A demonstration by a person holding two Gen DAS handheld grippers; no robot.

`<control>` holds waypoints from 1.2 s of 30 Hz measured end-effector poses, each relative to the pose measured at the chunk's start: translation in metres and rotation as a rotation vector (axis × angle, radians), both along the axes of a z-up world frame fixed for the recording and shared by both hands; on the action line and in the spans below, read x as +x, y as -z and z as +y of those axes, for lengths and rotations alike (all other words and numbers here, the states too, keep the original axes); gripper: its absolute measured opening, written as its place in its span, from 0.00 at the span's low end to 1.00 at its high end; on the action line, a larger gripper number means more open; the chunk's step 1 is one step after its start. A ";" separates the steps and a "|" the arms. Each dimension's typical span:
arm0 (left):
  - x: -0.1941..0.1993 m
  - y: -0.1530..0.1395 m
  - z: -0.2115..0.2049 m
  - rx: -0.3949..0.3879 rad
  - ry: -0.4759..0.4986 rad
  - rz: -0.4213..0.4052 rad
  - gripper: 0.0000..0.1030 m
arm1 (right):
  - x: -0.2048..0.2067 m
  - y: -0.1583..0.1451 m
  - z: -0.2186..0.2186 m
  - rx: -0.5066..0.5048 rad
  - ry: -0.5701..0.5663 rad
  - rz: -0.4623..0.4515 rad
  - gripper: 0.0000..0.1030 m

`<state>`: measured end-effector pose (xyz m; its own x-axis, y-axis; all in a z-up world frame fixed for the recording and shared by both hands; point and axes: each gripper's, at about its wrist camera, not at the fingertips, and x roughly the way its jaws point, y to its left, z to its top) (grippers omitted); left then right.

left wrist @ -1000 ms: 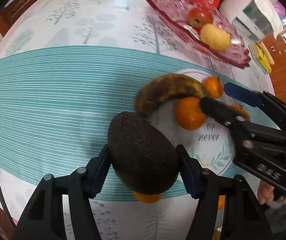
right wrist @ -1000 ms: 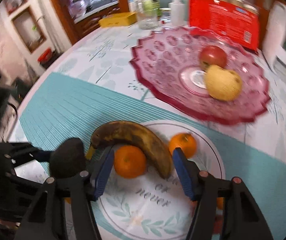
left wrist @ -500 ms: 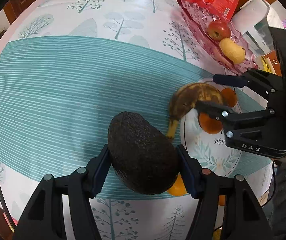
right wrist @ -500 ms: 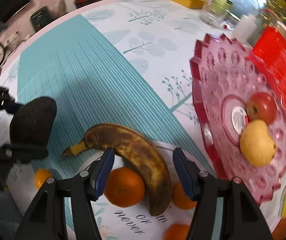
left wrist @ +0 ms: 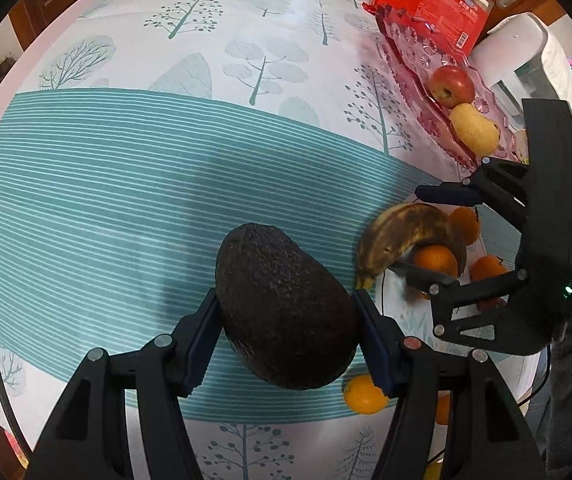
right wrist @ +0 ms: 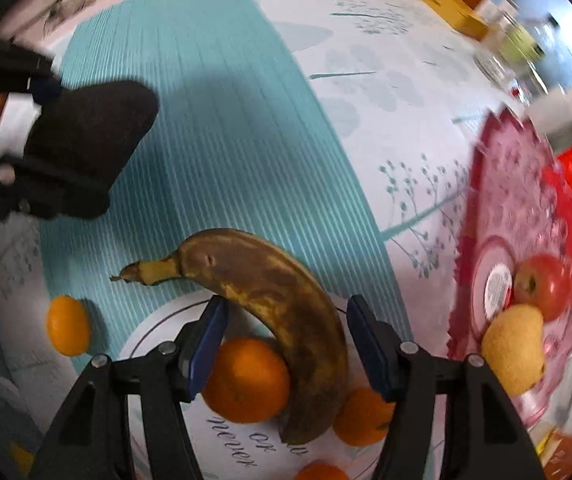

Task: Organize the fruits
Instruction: 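Grasp the brown banana with the right tool while the left tool holds the avocado, then carry the avocado and banana over the pink bowl with both tools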

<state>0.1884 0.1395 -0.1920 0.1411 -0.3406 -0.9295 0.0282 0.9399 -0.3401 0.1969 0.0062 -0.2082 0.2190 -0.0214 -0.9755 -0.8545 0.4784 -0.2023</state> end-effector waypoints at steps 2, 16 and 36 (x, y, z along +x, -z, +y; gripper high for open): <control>0.003 0.001 0.002 -0.003 -0.003 0.004 0.61 | 0.002 0.000 0.002 0.004 -0.004 0.008 0.61; 0.005 -0.011 0.008 0.008 -0.021 -0.030 0.61 | -0.013 -0.021 -0.010 0.099 0.080 -0.133 0.37; -0.027 -0.090 -0.042 0.024 0.080 -0.187 0.61 | -0.062 -0.130 -0.077 0.374 0.390 -0.454 0.34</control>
<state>0.1617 0.0979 -0.1024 0.2854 -0.3357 -0.8977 0.1633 0.9400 -0.2996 0.1353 -0.0710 -0.0783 0.6509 0.1376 -0.7466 -0.4764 0.8397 -0.2606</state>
